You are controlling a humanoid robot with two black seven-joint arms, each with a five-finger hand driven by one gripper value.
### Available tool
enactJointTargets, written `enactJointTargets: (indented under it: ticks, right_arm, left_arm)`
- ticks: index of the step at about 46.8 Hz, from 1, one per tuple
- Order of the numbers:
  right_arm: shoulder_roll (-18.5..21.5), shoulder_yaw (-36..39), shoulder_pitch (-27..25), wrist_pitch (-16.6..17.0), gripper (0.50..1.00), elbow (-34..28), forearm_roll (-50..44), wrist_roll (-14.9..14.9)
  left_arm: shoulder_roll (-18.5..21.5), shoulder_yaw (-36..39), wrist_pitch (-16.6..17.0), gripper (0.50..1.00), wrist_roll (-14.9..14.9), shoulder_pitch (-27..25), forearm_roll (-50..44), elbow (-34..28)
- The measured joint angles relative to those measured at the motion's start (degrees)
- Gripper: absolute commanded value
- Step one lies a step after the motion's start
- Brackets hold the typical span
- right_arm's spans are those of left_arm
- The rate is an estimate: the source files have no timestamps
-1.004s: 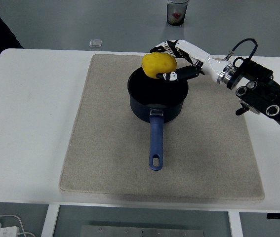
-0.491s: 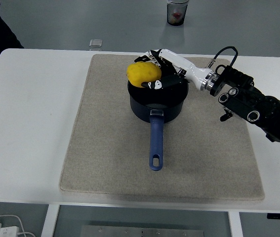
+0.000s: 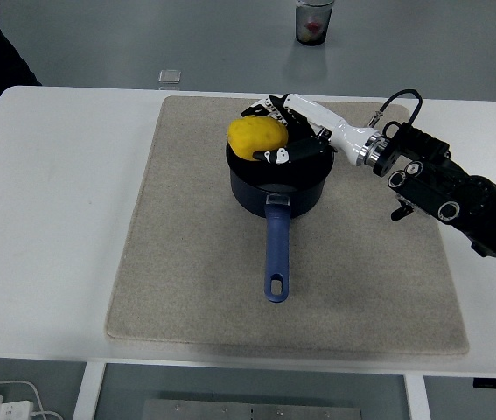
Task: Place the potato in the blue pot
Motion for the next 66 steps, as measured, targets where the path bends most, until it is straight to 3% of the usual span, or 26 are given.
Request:
enactJointTargets:
  ticks: [3, 7, 18, 48, 66]
  right_arm:
    - [0.0, 0.0, 0.0, 0.1, 0.754, 0.0, 0.0, 0.0]
    - [0.0, 0.0, -0.2, 0.1, 0.833, -0.1, 0.1, 0.0]
    - [0.0, 0.1, -0.4, -0.3, 0.891, -0.2, 0.1, 0.0]
    - [-0.1, 0.9, -0.8, -0.9, 0.895, -0.9, 0.7, -0.4]
    - [-1.2, 0.9, 0.0, -0.9, 0.897, -0.9, 16.3, -1.4]
  left_arm:
    - [0.0, 0.0, 0.0, 0.996, 0.0, 0.0, 0.0, 0.0]
    - [0.0, 0.0, 0.0, 0.996, 0.0, 0.0, 0.0, 0.0]
    - [0.0, 0.0, 0.0, 0.996, 0.0, 0.0, 0.0, 0.0]
    - [0.0, 0.0, 0.0, 0.996, 0.0, 0.0, 0.0, 0.0]
    - [0.0, 0.0, 0.0, 0.996, 0.0, 0.0, 0.0, -0.1]
